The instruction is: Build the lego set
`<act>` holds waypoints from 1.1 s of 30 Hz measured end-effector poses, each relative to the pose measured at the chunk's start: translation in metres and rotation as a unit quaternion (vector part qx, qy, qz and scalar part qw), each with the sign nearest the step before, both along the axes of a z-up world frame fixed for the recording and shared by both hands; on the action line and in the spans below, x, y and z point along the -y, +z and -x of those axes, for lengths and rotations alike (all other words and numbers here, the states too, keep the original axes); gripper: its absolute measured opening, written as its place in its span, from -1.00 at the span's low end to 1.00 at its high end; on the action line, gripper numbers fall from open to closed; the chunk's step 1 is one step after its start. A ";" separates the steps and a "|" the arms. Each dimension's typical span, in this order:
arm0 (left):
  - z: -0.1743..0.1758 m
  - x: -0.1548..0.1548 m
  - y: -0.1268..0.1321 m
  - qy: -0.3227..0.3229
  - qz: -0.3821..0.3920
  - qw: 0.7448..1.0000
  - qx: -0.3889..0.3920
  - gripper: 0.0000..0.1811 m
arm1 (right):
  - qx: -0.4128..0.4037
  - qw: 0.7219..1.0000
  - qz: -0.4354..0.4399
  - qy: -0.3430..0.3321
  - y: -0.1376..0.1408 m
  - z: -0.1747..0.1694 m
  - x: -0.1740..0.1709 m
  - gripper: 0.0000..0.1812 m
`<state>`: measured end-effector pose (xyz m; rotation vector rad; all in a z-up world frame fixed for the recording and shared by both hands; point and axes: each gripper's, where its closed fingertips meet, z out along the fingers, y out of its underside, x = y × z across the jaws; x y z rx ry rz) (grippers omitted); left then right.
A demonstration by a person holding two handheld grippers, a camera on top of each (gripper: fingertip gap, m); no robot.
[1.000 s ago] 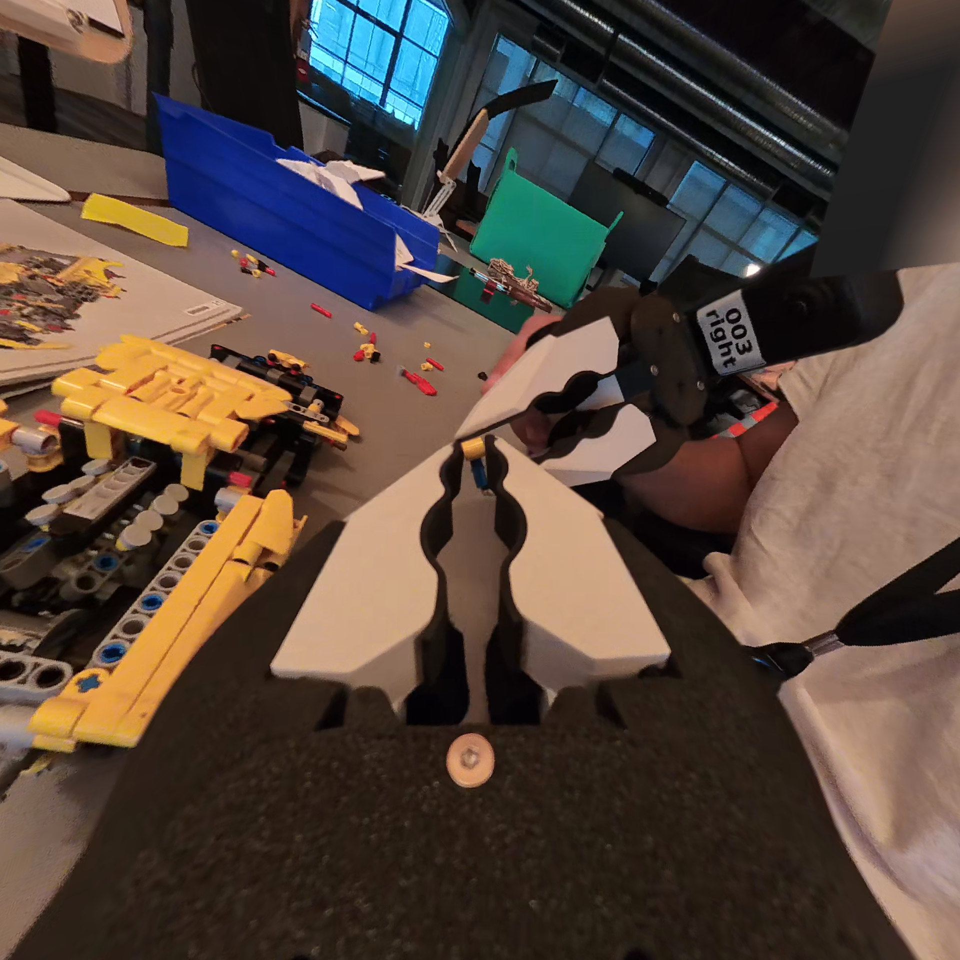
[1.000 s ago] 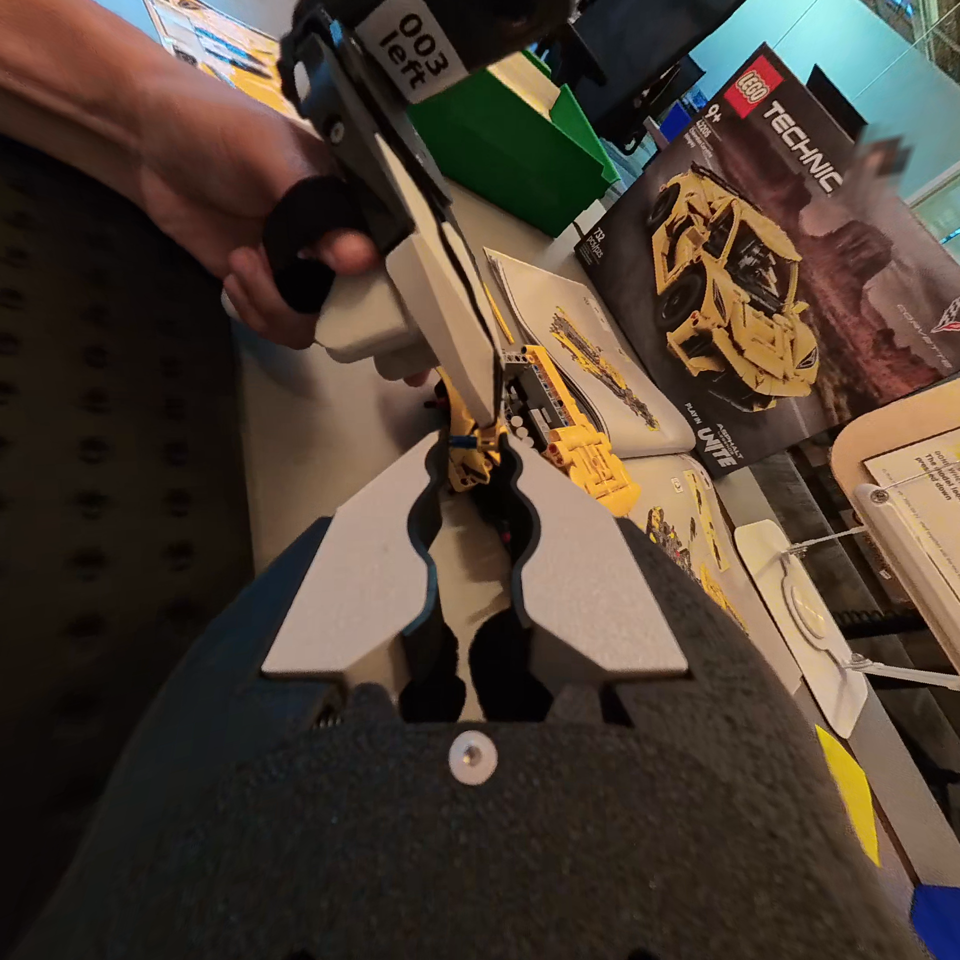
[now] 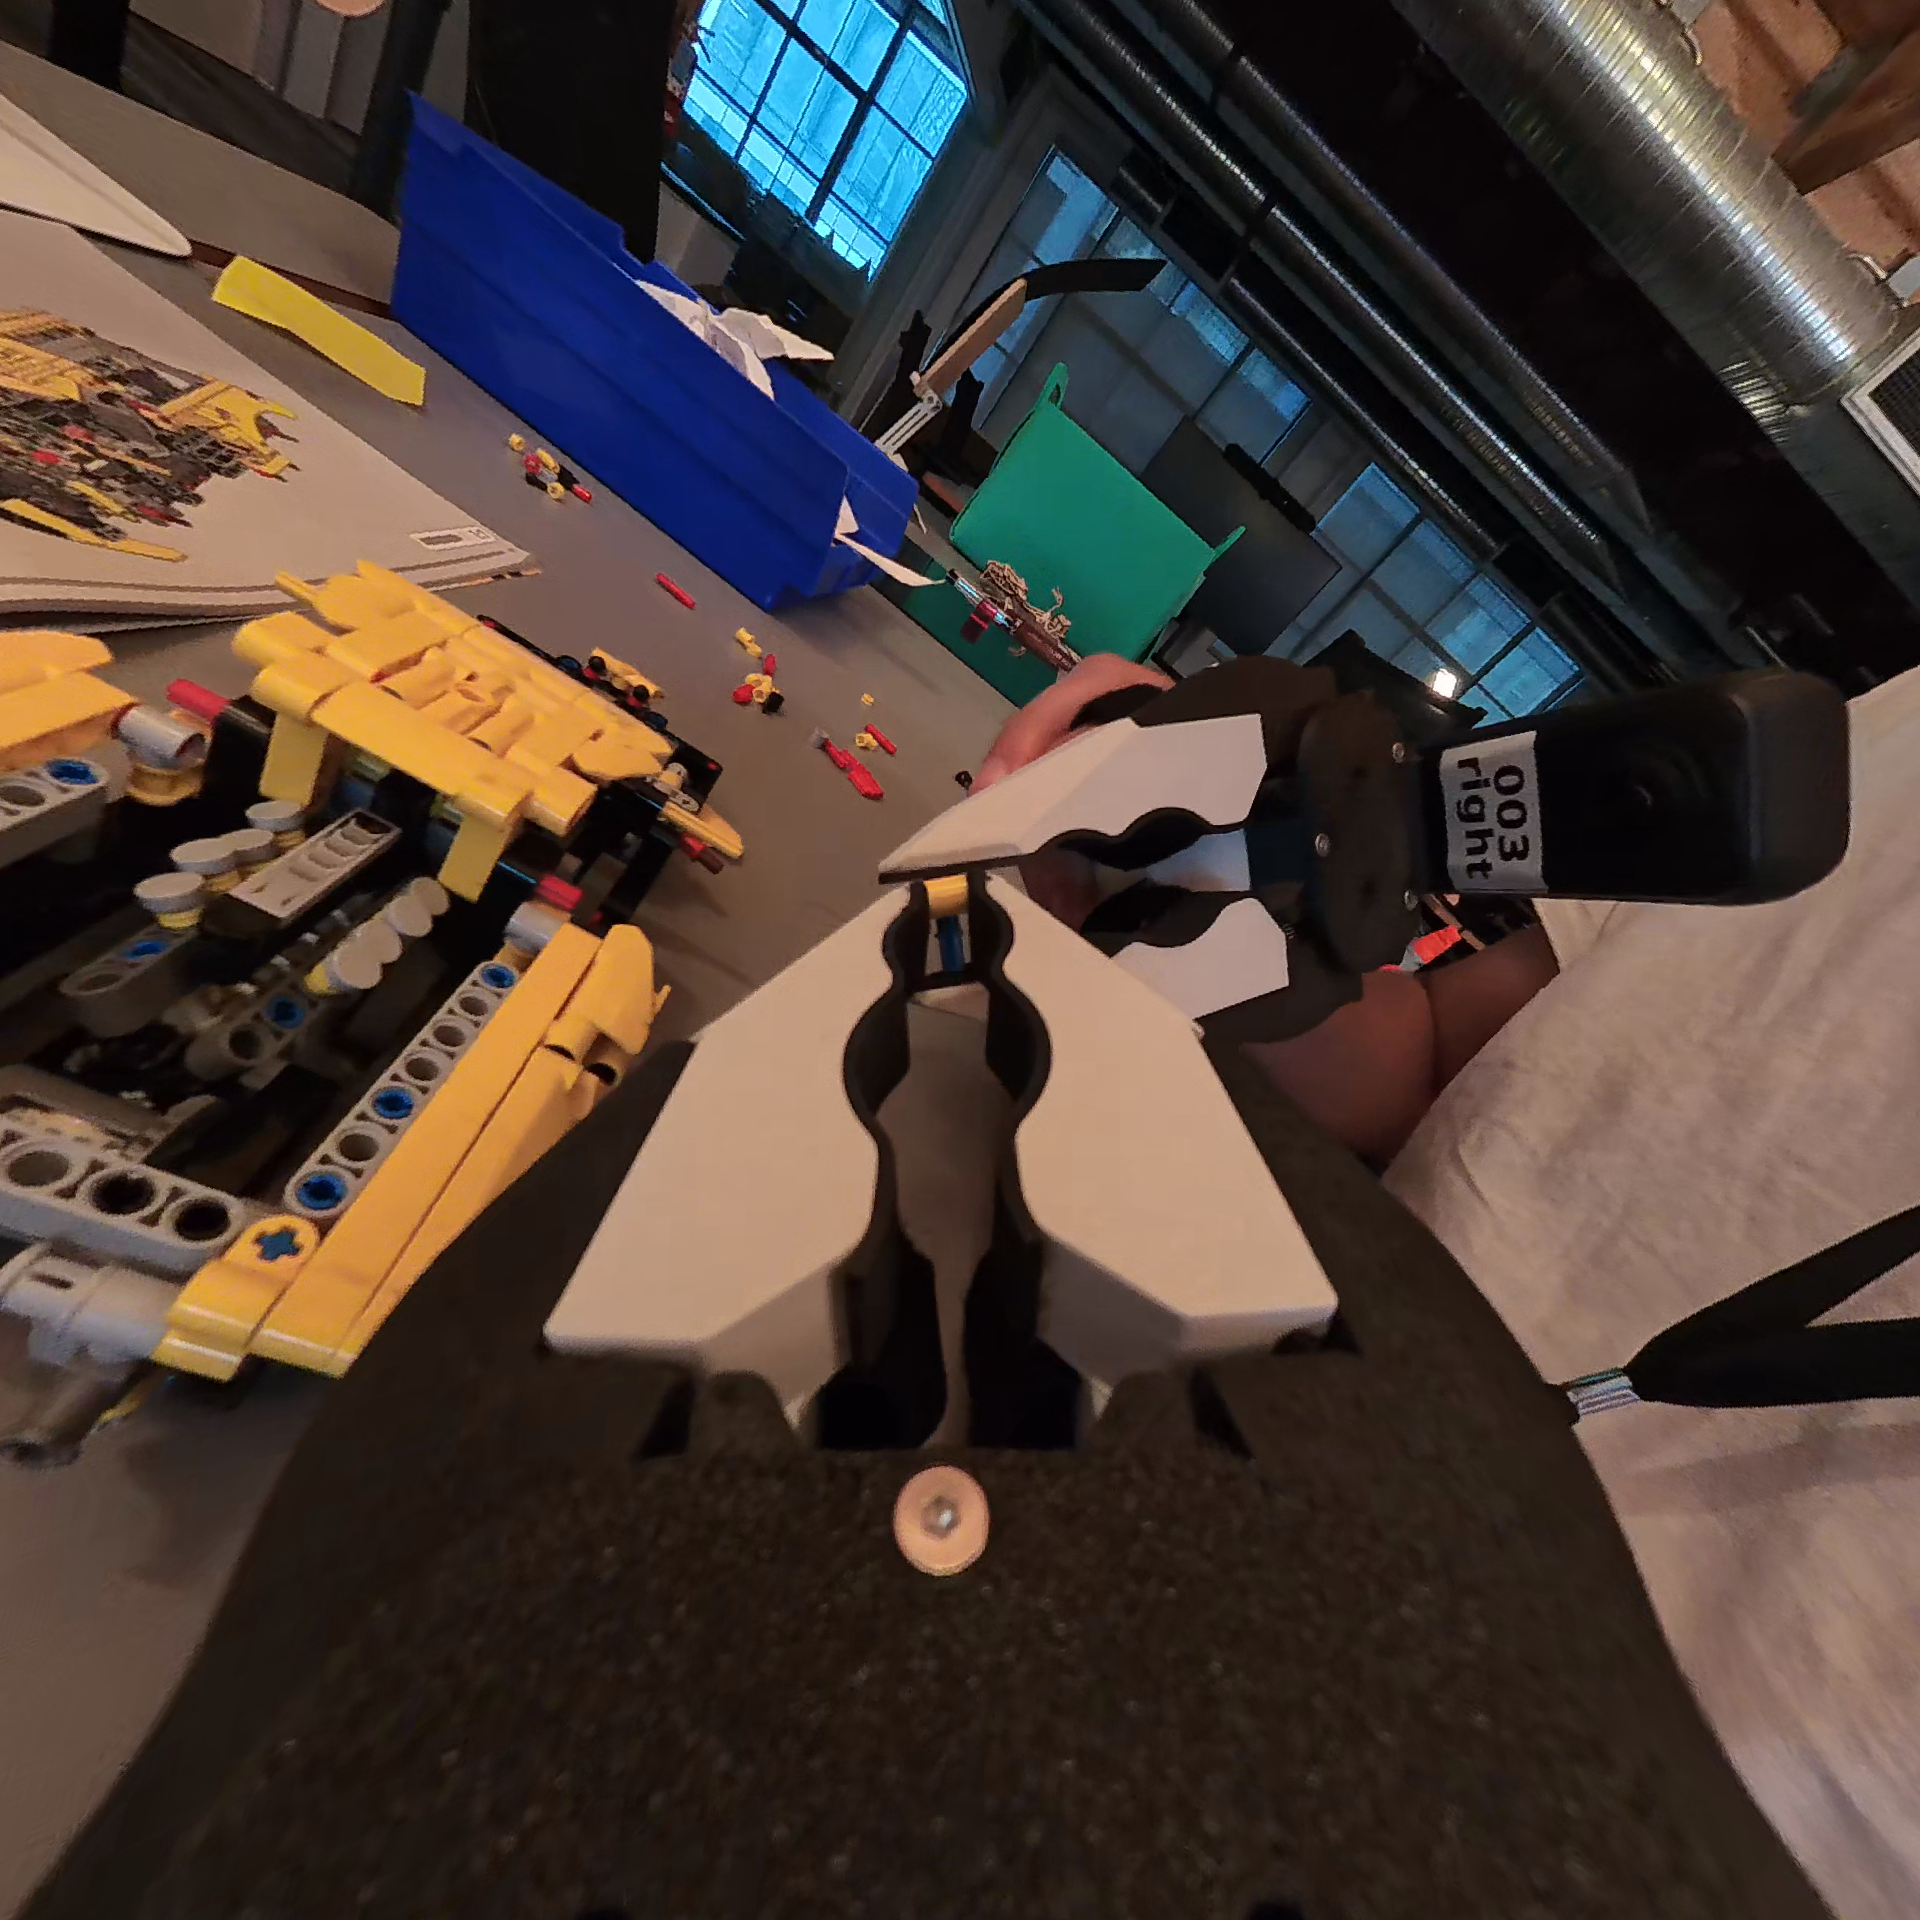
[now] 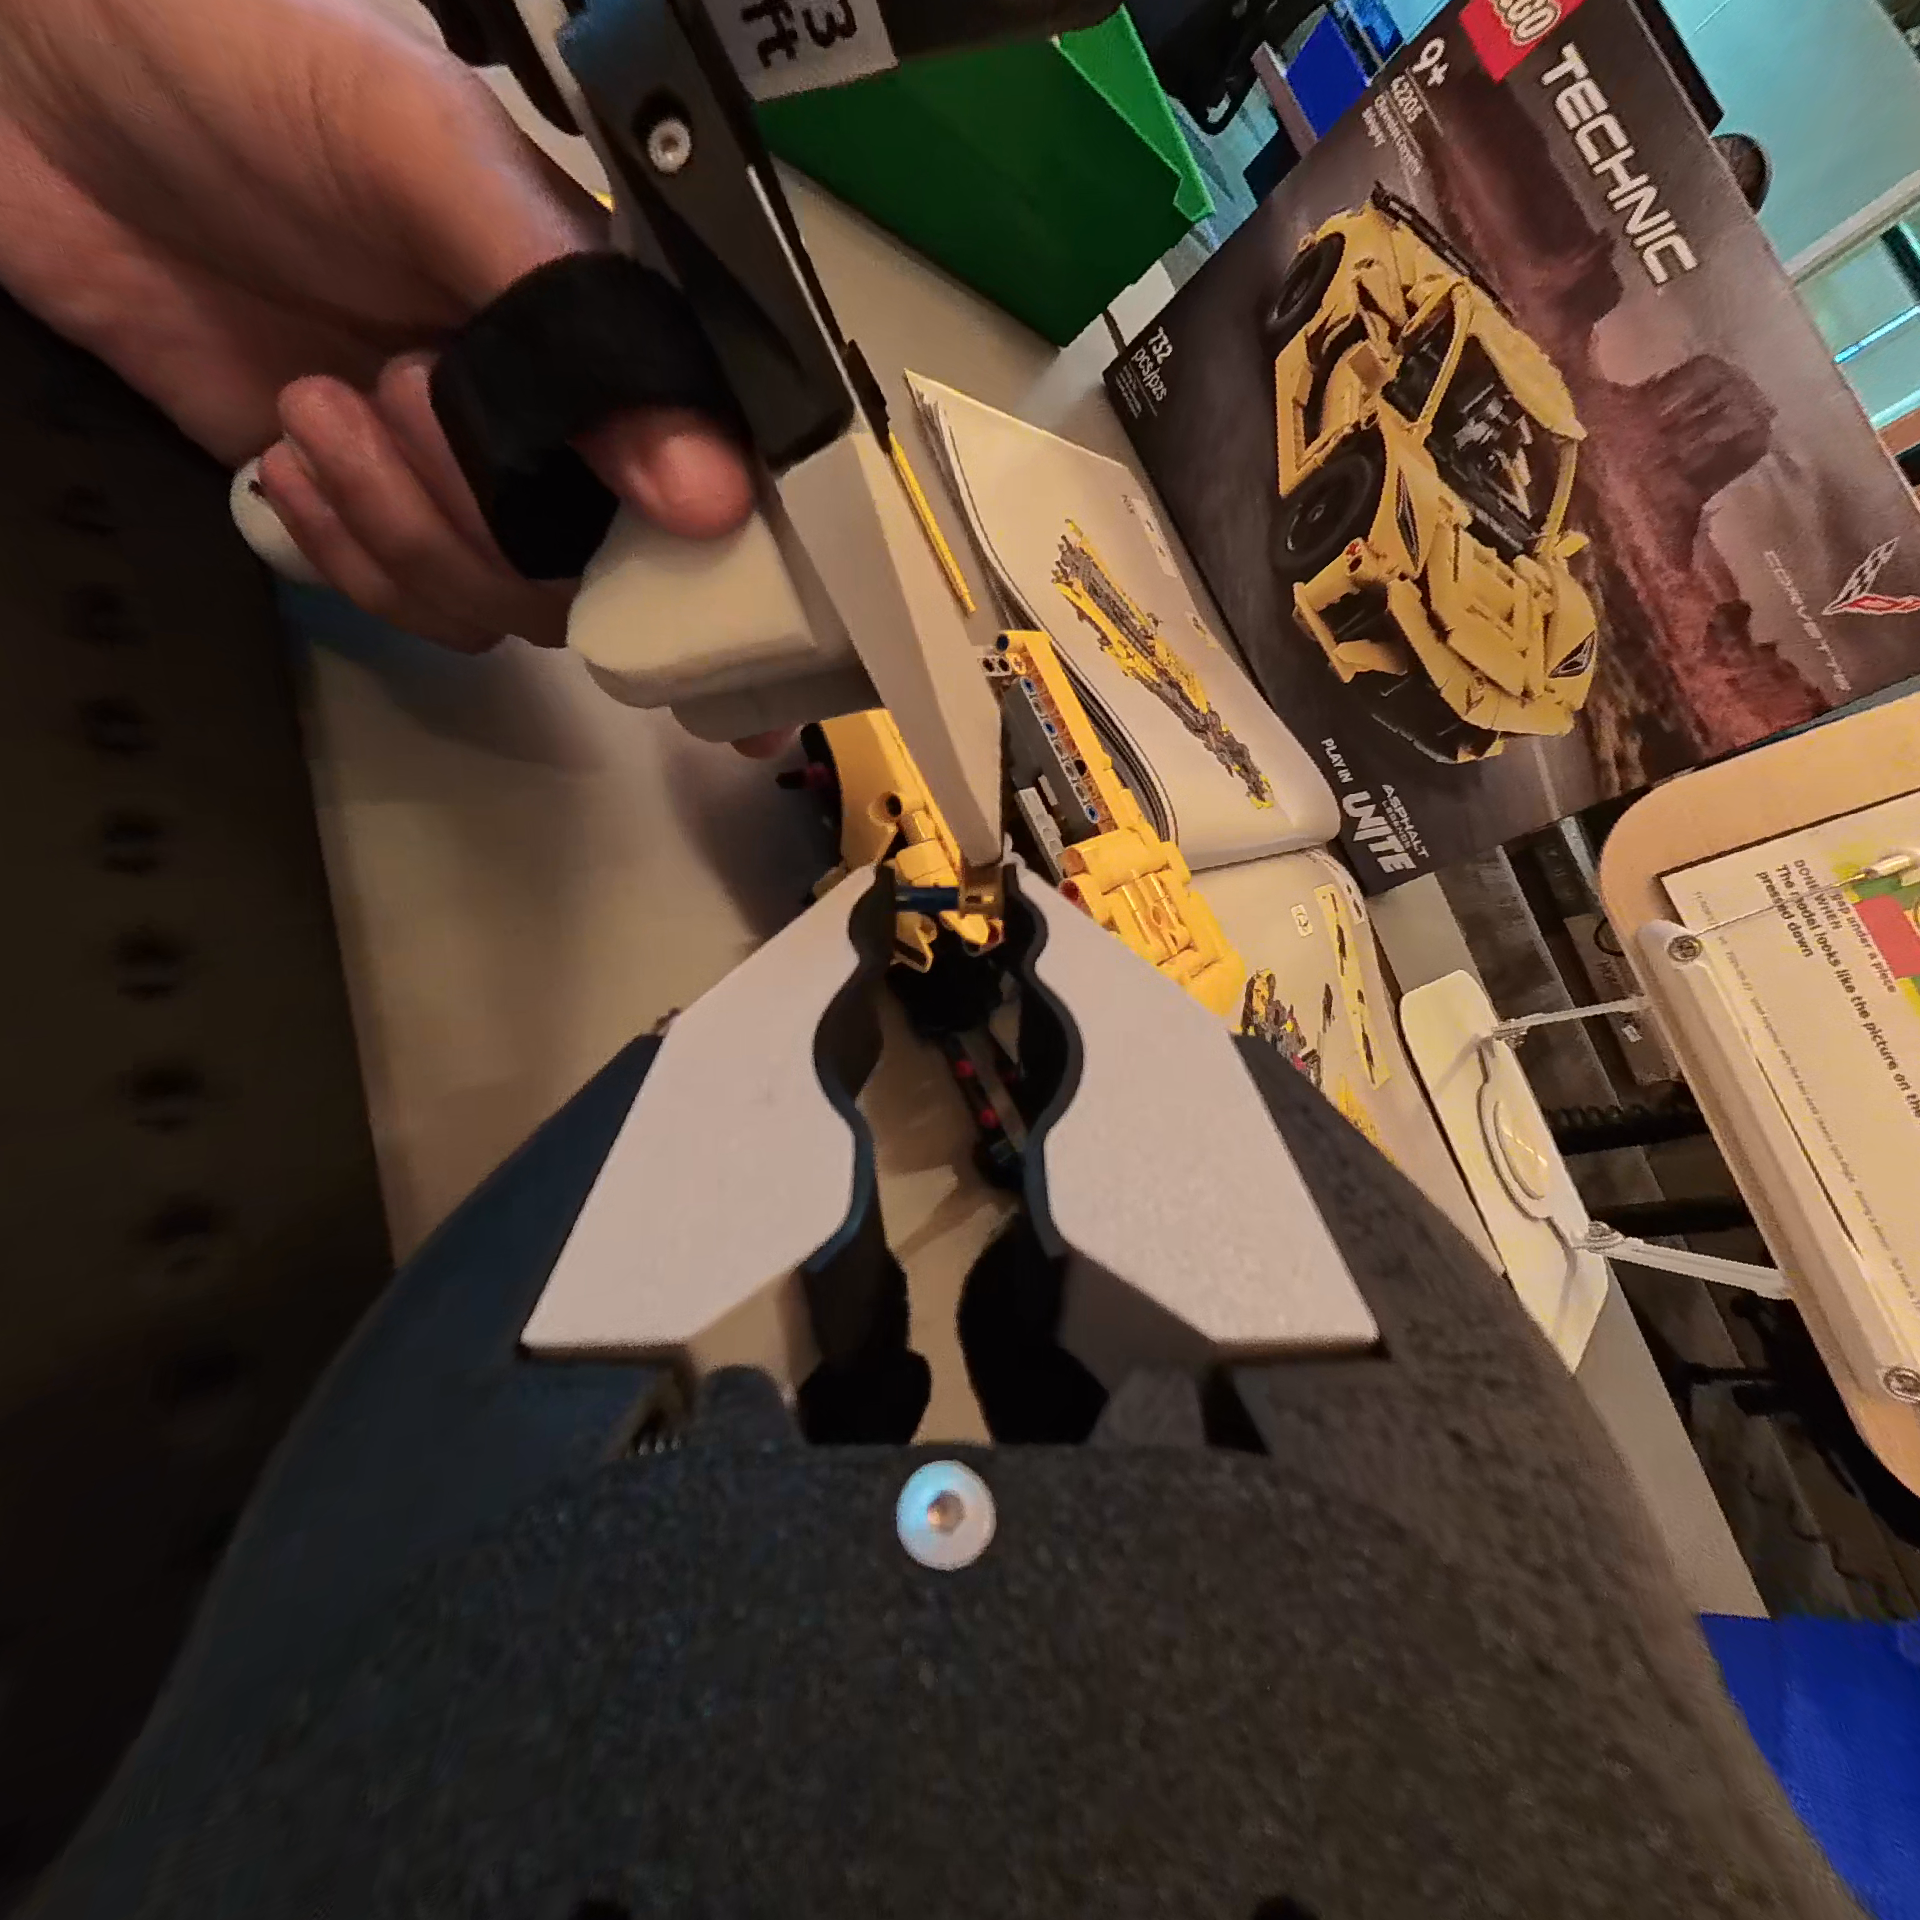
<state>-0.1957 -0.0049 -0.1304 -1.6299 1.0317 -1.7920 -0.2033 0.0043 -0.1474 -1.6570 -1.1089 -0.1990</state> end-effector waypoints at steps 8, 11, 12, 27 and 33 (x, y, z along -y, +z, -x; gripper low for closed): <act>0.000 0.005 -0.001 -0.014 -0.009 1.000 -0.003 -0.93 | 0.019 0.999 0.026 0.011 -0.002 -0.001 0.006 -0.79; 0.000 0.008 0.000 -0.031 -0.001 1.000 0.000 -0.93 | 0.019 0.999 0.031 0.024 -0.001 0.000 0.011 -0.79; 0.000 0.009 -0.001 -0.035 0.001 0.999 -0.002 -0.93 | 0.023 0.999 0.035 0.025 -0.002 -0.001 0.011 -0.79; 0.004 0.004 0.002 -0.029 0.014 0.999 0.008 -0.93 | -0.086 0.995 0.040 0.038 0.005 0.002 0.008 -0.81; 0.011 0.012 0.013 -0.076 0.057 0.995 0.043 -0.93 | -0.210 0.964 0.121 0.114 0.017 0.008 0.024 -0.62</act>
